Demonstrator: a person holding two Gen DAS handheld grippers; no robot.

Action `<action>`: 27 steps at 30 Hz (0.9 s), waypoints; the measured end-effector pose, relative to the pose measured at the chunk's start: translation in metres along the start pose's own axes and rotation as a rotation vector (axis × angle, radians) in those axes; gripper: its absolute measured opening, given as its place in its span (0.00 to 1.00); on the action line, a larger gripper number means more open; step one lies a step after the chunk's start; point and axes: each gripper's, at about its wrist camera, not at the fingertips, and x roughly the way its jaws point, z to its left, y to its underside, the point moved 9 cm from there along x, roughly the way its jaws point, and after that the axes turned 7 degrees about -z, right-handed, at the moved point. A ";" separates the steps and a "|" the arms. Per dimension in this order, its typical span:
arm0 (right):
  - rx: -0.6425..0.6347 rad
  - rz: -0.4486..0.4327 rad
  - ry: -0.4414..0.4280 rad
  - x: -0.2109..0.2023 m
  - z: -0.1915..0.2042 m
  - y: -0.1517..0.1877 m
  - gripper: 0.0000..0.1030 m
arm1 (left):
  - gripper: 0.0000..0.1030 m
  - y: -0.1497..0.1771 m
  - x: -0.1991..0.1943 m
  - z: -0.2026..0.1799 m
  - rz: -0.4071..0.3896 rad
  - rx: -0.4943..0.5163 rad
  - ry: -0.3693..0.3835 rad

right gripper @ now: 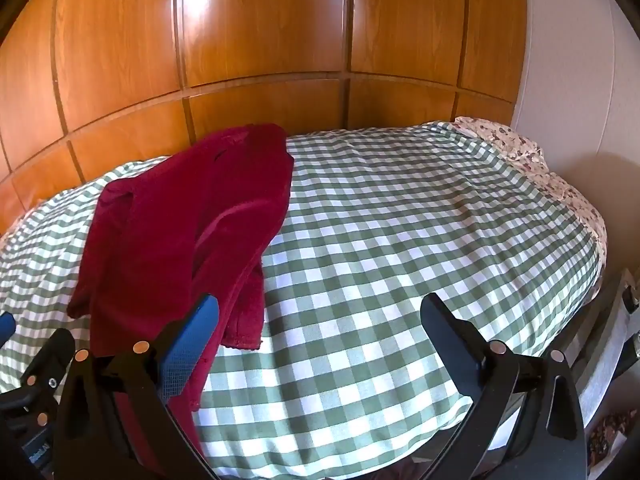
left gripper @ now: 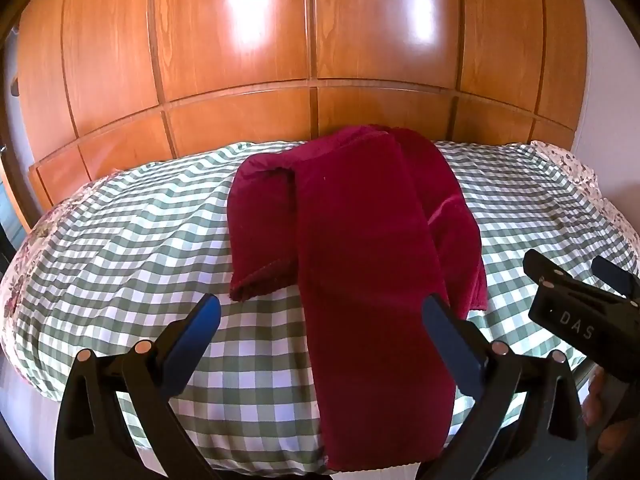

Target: Fold small clothes

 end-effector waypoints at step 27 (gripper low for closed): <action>0.038 0.033 0.001 0.006 -0.013 0.006 0.97 | 0.98 0.005 0.008 -0.002 0.034 0.034 -0.009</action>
